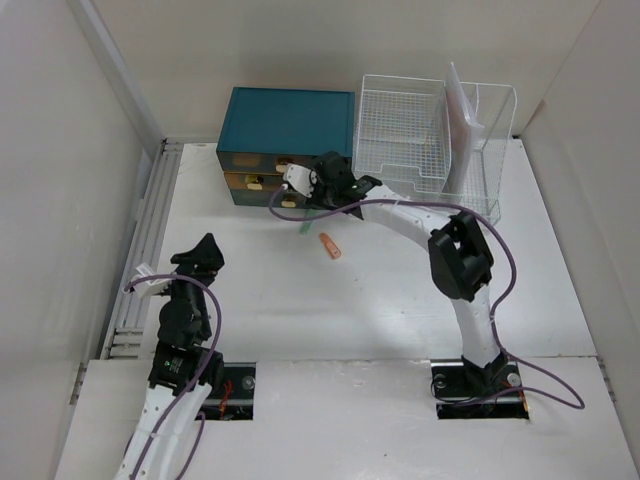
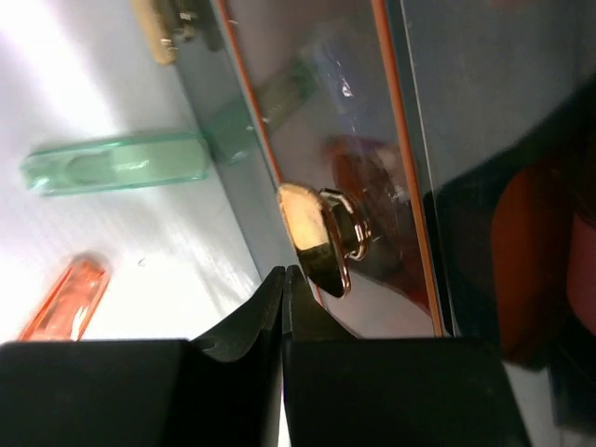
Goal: Organize the desk
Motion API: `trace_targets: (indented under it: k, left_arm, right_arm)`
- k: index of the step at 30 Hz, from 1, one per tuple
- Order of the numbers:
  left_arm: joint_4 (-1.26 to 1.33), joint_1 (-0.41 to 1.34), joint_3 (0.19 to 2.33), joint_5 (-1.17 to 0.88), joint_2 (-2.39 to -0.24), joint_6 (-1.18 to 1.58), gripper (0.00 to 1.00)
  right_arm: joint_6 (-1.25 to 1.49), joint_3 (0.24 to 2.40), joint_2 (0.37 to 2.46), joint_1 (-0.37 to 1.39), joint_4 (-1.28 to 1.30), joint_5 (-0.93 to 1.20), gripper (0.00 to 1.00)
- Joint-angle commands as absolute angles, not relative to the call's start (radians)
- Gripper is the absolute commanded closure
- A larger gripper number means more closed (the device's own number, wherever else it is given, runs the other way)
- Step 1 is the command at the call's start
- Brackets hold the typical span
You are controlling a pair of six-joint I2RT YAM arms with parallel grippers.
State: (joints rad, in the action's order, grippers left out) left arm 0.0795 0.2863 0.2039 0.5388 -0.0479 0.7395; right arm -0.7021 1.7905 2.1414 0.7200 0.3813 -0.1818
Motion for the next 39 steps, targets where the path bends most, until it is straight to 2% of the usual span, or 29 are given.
trace_targets:
  k: [1,6,14,24,39]
  left_arm:
    - [0.137,0.288,0.216,0.523,-0.051,0.721,0.00]
    - [0.137,0.288,0.216,0.512,-0.051,0.721,0.00]
    - [0.137,0.288,0.216,0.503,-0.051,0.721,0.00]
    - [0.137,0.288,0.216,0.494,-0.051,0.721,0.00]
    - [0.137,0.288,0.216,0.485,-0.051,0.721,0.00]
  right_arm:
    - [-0.756,1.786,2.028,0.704,0.408,0.019,0.96]
    - [-0.874,1.687,2.013,0.715,0.365,0.072,0.95]
    - [-0.913,1.712,2.083,0.736,0.332,0.164,0.95]
    - [-0.942,1.721,2.166,0.807,0.236,0.063,0.97]
    - [-0.991,1.831,2.279,0.807,0.227,-0.020,0.97]
